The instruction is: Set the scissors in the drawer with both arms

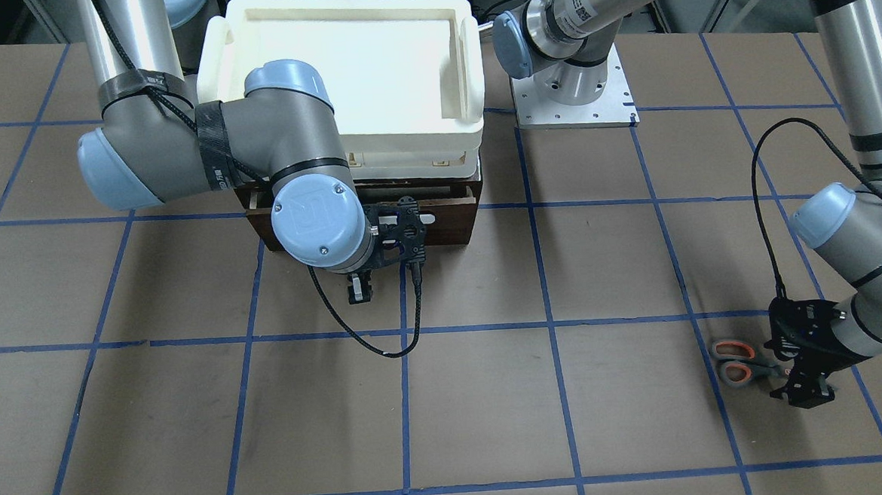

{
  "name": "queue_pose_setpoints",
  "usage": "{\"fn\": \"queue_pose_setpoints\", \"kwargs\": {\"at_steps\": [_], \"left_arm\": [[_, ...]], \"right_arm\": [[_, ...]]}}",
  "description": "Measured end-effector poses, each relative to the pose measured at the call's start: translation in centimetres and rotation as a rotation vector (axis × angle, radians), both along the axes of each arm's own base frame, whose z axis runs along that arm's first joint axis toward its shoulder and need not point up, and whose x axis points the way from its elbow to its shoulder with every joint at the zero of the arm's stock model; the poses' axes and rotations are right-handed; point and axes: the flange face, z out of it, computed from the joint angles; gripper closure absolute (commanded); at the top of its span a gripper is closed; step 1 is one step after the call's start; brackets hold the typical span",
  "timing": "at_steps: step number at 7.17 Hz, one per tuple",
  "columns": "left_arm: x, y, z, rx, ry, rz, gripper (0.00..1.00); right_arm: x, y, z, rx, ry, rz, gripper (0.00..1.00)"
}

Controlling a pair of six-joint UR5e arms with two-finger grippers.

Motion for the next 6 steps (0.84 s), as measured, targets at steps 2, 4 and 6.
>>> {"fn": "queue_pose_setpoints", "kwargs": {"at_steps": [2, 4, 6], "left_arm": [[-0.1, 0.1, -0.2, 0.008, 0.010, -0.002, 0.29], [-0.2, 0.1, -0.4, 0.015, 0.017, -0.005, 0.53], [-0.1, 0.2, -0.4, 0.015, 0.019, -0.008, 0.90]], "right_arm": [[0.4, -1.6, 0.1, -0.021, -0.005, -0.001, 0.37], [0.4, -2.8, -0.1, -0.045, -0.012, -0.004, 0.37], [0.5, -4.3, -0.2, -0.068, -0.018, -0.007, 0.39]]}}
